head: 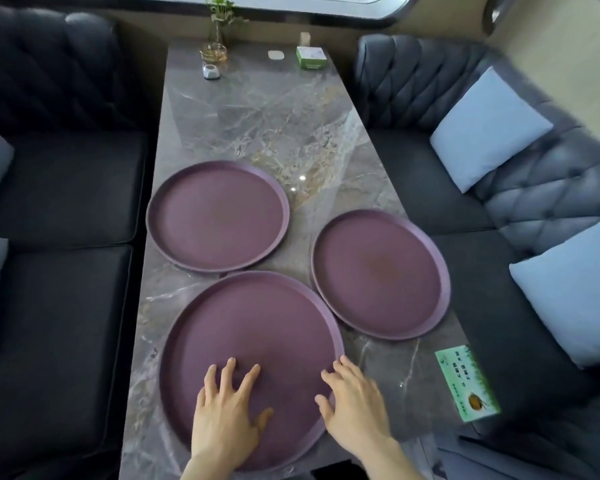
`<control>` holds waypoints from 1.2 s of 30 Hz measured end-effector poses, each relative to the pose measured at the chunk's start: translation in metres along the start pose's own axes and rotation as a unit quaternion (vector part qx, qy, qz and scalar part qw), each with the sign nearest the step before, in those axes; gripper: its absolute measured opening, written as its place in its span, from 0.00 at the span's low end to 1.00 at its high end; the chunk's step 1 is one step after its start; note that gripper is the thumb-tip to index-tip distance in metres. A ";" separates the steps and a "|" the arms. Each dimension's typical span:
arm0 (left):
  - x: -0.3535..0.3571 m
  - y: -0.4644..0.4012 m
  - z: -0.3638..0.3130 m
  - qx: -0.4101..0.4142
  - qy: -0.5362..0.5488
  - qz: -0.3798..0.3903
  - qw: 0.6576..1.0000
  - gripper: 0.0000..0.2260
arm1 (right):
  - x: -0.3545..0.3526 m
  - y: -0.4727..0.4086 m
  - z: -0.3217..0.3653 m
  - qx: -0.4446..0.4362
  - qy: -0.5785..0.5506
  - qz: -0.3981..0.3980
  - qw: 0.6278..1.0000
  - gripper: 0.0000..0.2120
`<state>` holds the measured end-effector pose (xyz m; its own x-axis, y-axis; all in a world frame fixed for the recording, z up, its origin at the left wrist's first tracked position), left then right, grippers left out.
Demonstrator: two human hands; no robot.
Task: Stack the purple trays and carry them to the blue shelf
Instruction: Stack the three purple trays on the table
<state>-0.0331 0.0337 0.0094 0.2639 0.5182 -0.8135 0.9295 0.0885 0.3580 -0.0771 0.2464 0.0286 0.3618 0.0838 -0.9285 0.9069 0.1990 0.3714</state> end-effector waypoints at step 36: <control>-0.020 -0.242 -0.199 -0.212 0.391 -0.095 0.891 0.31 | -0.081 -0.189 -0.280 0.365 -0.279 -0.081 0.884 0.29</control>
<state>-0.3146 0.1708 0.0305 -0.3019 0.8789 -0.3693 0.7133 0.4653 0.5242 -0.3380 0.4754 0.0352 0.0787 -0.4241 -0.9022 0.7806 -0.5367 0.3204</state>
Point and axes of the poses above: each hand's wrist, its own y-axis away from the middle knuckle, its own x-axis out of the palm, z = x × y, the point moved 1 cm from there along -y, towards the middle knuckle, and after that the axes turned 13 degrees about y, right-handed, at the moved point
